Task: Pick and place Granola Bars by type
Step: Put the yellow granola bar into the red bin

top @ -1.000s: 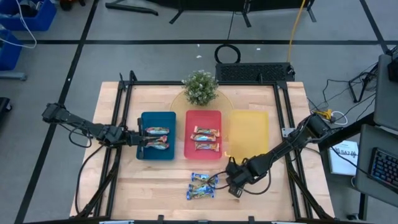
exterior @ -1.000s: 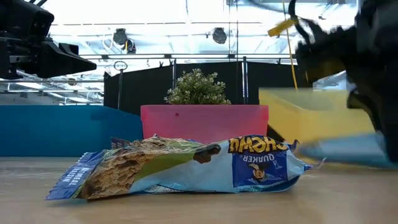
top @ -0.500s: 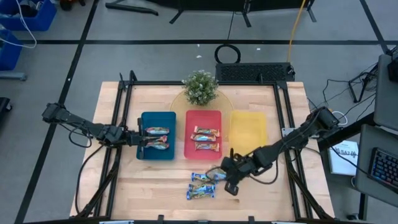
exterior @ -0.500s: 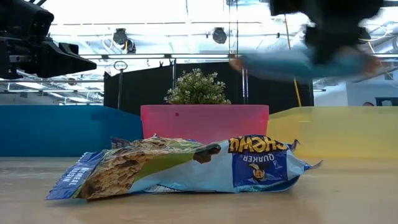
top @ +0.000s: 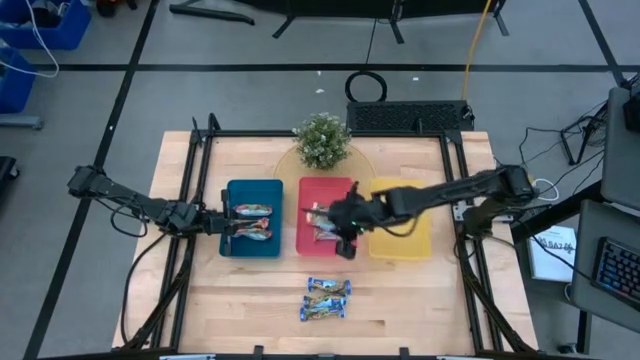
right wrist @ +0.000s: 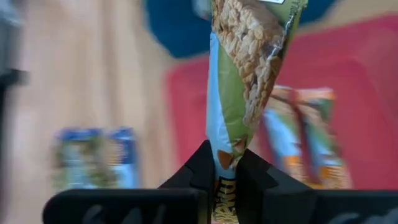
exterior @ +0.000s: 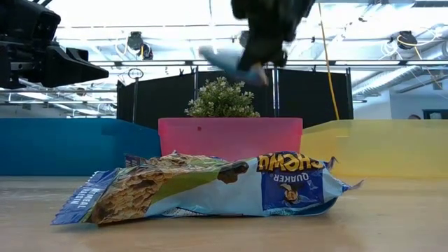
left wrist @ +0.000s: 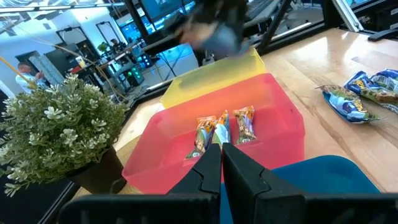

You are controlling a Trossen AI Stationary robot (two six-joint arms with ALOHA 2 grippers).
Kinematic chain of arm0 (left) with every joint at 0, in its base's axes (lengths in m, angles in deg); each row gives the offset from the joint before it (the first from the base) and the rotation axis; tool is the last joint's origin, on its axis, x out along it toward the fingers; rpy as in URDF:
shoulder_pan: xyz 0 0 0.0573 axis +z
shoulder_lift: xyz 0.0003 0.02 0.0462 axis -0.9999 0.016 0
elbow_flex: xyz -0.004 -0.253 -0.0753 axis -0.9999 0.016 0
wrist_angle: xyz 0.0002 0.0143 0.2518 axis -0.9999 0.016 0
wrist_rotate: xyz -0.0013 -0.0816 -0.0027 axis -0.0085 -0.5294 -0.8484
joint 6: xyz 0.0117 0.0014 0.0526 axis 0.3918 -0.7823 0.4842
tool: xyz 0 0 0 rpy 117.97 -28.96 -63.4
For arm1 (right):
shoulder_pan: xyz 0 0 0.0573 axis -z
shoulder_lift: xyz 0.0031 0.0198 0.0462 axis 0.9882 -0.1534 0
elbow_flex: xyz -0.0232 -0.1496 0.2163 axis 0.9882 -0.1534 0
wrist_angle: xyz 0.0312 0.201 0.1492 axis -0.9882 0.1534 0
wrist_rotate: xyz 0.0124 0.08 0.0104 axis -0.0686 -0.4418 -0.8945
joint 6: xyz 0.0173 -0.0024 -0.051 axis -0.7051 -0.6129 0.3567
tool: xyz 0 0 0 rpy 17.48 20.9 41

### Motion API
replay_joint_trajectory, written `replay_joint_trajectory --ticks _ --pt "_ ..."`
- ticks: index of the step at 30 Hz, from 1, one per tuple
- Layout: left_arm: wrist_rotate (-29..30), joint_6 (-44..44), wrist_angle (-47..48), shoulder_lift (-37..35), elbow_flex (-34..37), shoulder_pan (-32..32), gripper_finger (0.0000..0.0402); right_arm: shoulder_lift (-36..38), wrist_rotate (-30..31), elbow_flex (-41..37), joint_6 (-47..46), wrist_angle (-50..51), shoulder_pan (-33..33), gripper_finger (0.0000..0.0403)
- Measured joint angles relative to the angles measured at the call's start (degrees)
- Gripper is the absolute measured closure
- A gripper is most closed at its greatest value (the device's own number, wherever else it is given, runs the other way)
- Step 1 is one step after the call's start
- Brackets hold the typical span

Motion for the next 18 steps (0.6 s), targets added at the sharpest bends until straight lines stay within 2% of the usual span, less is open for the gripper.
replay_joint_trajectory --ticks 4,11,18 --pt "0.0 0.0 0.1 0.0 0.0 0.0 0.0378 -5.1 -0.1 0.0 3.1 0.2 3.7 0.0376" --pt "0.1 0.0 0.1 0.0 0.0 0.0 0.0378 -13.6 -3.4 0.0 7.7 -0.3 6.1 0.0377" --pt "0.1 0.0 0.1 0.0 0.0 0.0 0.0378 -16.5 -5.0 0.0 8.6 0.1 6.2 0.0349"
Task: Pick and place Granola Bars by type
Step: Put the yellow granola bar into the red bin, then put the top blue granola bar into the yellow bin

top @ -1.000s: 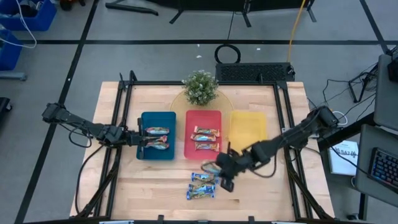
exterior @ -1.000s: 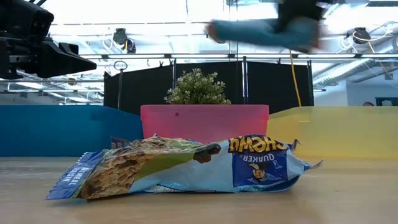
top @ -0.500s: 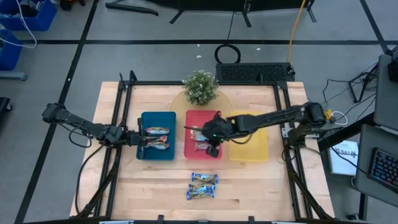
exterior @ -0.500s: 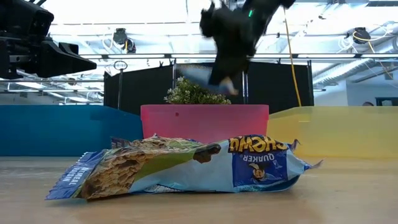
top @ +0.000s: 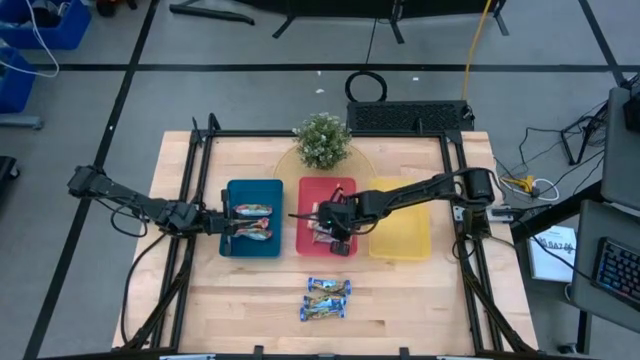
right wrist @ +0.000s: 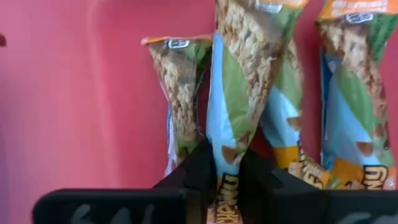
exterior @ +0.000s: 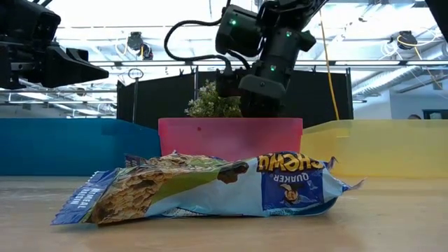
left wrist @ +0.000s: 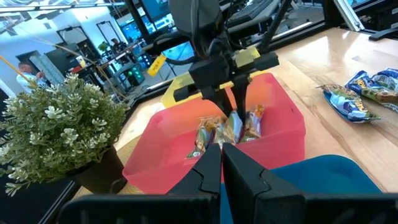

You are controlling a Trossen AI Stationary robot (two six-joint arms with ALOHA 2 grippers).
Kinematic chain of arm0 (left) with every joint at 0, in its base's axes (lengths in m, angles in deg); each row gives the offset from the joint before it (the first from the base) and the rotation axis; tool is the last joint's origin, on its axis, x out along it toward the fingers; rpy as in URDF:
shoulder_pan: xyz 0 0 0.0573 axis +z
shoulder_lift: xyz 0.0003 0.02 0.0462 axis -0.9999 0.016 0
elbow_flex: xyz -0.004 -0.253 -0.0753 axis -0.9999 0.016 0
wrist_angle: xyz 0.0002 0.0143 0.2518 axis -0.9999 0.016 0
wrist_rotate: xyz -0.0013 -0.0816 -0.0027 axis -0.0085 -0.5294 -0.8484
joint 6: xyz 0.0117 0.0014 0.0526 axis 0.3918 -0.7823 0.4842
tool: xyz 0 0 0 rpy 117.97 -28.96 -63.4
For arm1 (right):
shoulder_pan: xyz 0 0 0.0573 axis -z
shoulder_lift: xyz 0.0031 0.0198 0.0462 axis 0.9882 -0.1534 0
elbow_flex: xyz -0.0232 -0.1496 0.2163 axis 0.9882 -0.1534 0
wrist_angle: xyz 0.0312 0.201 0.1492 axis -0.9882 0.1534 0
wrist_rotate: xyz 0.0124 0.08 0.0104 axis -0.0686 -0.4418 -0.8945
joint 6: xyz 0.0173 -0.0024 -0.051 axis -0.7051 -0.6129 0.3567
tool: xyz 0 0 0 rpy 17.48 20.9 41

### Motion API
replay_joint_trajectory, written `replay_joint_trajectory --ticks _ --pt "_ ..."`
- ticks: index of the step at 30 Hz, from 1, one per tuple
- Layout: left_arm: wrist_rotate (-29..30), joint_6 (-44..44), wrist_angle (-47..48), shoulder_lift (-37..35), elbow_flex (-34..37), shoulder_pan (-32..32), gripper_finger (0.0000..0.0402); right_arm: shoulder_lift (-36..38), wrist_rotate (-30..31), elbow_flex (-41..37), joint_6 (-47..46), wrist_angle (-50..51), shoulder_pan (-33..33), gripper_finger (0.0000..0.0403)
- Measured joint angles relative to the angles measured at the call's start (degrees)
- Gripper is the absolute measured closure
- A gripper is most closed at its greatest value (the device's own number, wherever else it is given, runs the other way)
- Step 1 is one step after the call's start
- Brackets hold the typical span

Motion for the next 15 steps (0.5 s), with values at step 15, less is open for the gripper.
replay_joint_trajectory --ticks 15 --pt "0.0 0.0 0.1 0.0 0.0 0.0 0.0378 14.3 2.8 0.0 -4.9 5.3 -1.4 0.0221"
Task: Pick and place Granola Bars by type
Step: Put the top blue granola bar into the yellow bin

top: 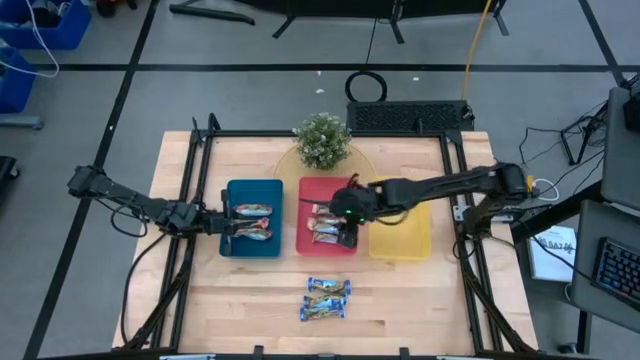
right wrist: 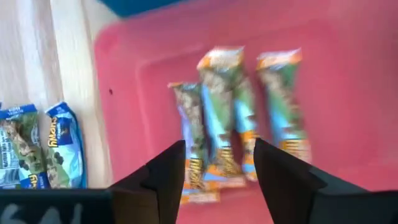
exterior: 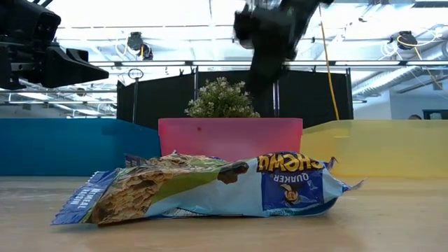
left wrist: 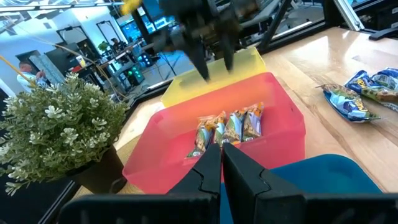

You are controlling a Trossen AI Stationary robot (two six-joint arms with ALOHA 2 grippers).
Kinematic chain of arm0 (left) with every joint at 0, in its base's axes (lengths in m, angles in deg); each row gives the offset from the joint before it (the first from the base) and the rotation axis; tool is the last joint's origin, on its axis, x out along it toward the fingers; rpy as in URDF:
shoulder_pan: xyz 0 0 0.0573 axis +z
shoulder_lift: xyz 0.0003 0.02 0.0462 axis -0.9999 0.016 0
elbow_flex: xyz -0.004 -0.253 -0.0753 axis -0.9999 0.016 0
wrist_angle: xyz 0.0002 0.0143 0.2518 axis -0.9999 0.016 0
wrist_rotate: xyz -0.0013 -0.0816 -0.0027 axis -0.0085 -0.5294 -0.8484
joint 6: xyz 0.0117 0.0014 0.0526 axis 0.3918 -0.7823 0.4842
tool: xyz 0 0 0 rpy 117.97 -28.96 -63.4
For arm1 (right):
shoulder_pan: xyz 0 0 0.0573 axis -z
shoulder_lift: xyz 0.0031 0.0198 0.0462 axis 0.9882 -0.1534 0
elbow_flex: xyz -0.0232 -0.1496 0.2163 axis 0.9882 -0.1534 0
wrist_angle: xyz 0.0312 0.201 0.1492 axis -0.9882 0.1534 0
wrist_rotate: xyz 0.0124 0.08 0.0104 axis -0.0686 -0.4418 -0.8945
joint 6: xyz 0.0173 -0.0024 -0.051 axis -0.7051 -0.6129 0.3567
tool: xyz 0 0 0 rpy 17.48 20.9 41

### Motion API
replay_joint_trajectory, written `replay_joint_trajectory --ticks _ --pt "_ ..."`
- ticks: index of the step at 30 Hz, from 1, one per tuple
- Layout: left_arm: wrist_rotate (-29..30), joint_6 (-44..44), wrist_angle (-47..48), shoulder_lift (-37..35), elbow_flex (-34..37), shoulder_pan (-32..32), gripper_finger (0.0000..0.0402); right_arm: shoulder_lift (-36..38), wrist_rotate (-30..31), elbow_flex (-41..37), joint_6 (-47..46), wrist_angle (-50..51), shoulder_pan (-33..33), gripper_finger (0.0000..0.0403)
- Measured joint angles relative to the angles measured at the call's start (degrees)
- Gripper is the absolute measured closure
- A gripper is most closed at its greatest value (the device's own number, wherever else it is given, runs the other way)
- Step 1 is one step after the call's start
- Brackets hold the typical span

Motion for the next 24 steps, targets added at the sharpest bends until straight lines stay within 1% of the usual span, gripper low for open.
replay_joint_trajectory --ticks 2,4,8,10,11,12,14,17,20,22,24 --pt "0.0 0.0 0.0 0.0 0.0 0.0 0.0378 4.0 4.7 -0.3 1.7 -0.3 -2.4 0.023" --pt "0.0 -0.3 0.1 0.0 0.0 0.0 0.0378 8.0 8.3 -1.9 4.4 -3.5 -5.6 0.0253" --pt "0.0 -0.4 0.4 0.0 0.0 0.0 0.0378 16.6 11.2 -8.0 8.4 -10.5 -11.7 0.0328" --pt "0.0 -0.3 0.3 0.0 0.0 0.0 0.0378 22.1 15.3 -12.8 7.9 -12.0 -14.2 0.0374" --pt "0.0 -0.3 0.3 0.0 0.0 0.0 0.0378 25.2 16.9 -15.6 7.0 -13.2 -15.2 0.0388" --pt "0.0 -0.3 0.3 0.0 0.0 0.0 0.0378 28.3 17.4 -18.6 6.1 -15.1 -15.9 0.0394" --pt "0.0 -0.3 0.3 0.0 0.0 0.0 0.0378 34.6 17.5 -25.4 4.5 -21.1 -16.5 0.0392" --pt "0.0 0.8 0.3 0.0 0.0 0.0 0.0378 42.4 20.1 -36.5 5.0 -34.2 -17.1 0.0397" --pt "0.0 6.4 -0.8 0.0 0.0 0.0 0.0378 47.4 20.2 -45.7 9.5 -47.1 -16.9 0.0401" --pt "0.0 8.7 -1.5 0.0 0.0 0.0 0.0378 49.9 20.2 -50.7 12.8 -51.4 -16.9 0.04" --pt "0.0 8.8 -2.7 0.0 0.0 0.0 0.0378 51.8 20.1 -54.8 15.3 -55.0 -16.3 0.0402"
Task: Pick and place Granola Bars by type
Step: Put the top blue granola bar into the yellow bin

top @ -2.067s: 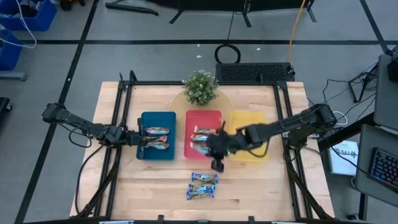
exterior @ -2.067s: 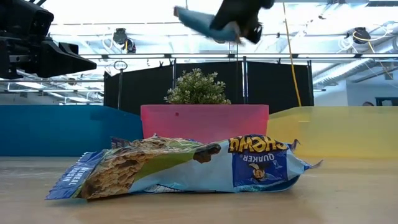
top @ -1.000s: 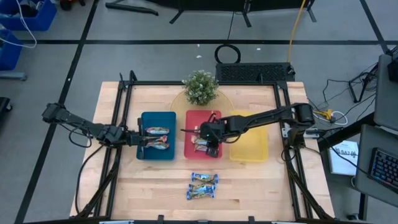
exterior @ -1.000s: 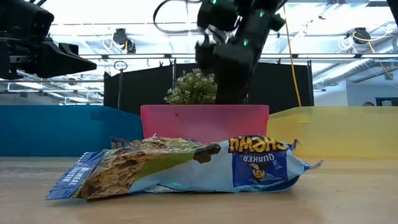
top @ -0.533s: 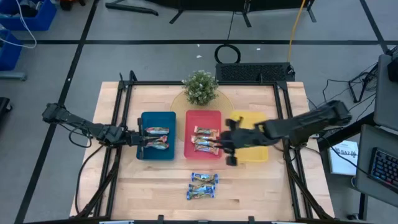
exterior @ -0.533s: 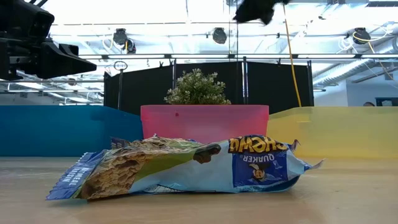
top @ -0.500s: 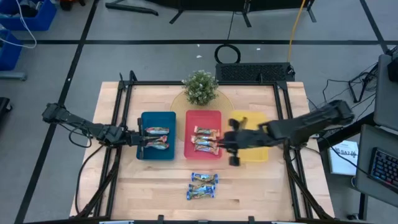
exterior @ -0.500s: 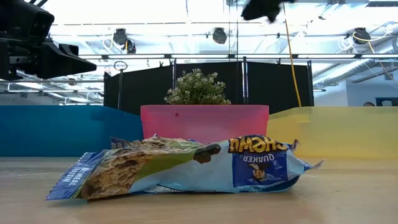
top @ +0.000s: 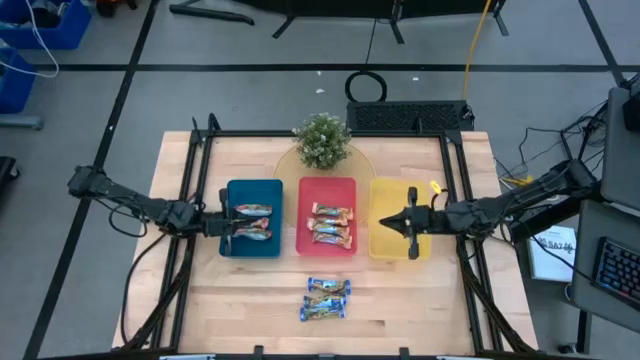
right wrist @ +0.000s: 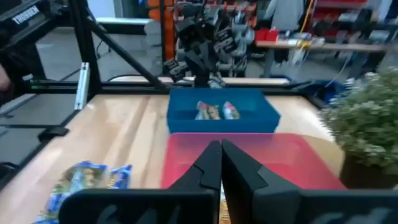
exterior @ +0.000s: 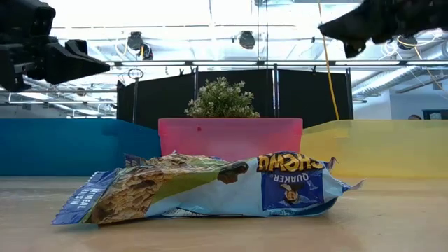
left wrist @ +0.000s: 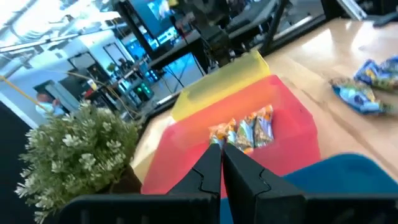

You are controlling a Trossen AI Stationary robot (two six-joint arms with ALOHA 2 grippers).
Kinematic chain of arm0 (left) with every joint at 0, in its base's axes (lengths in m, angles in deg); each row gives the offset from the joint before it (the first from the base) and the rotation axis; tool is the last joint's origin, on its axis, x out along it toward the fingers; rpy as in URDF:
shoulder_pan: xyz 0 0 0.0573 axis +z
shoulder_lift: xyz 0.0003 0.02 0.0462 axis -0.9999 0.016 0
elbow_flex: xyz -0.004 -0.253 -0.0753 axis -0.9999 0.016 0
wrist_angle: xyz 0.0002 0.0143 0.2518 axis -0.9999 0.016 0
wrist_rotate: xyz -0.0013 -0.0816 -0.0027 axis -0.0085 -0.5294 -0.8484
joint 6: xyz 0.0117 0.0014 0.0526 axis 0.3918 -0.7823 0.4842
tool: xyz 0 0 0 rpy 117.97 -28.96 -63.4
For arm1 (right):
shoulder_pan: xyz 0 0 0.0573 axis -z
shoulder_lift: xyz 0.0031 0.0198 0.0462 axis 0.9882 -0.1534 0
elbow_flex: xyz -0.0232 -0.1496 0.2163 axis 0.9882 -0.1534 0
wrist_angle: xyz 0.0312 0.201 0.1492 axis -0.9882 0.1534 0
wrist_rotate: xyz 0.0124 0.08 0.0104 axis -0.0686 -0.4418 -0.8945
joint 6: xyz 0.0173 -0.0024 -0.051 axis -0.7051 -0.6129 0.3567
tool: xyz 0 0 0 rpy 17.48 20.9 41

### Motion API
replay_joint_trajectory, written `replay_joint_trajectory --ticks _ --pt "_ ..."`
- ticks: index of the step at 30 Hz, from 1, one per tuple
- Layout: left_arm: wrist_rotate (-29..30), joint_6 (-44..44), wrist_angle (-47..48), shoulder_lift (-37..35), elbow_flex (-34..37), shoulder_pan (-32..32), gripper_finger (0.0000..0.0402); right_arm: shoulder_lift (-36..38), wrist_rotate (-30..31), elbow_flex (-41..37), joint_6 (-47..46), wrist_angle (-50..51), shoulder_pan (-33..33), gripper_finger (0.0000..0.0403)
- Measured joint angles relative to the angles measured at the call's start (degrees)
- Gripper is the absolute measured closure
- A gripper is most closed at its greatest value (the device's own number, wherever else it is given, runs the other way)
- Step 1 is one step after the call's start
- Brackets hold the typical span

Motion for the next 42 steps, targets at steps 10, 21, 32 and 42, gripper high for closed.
replay_joint_trajectory --ticks 10,21,32,42 --pt "0.5 -9.5 -1.9 0.0 0.0 0.0 0.0378 8.1 -14.9 -7.9 7.1 -5.6 4.2 0.0402" --pt "0.4 -24.7 -1.6 5.1 -2.7 -1.5 0.0378 8.7 -15.1 -14.2 11.5 -11.7 4.1 0.0403" --pt "4.9 -34.3 12.2 48.0 -37.5 -7.3 0.0378 8.9 -15.1 -16.3 12.0 -18.4 4.1 0.0403" --pt "-7.1 -33.7 32.1 84.3 -74.6 -8.5 0.0355 9.4 -15.2 -16.3 9.7 -17.5 4.1 0.0403"
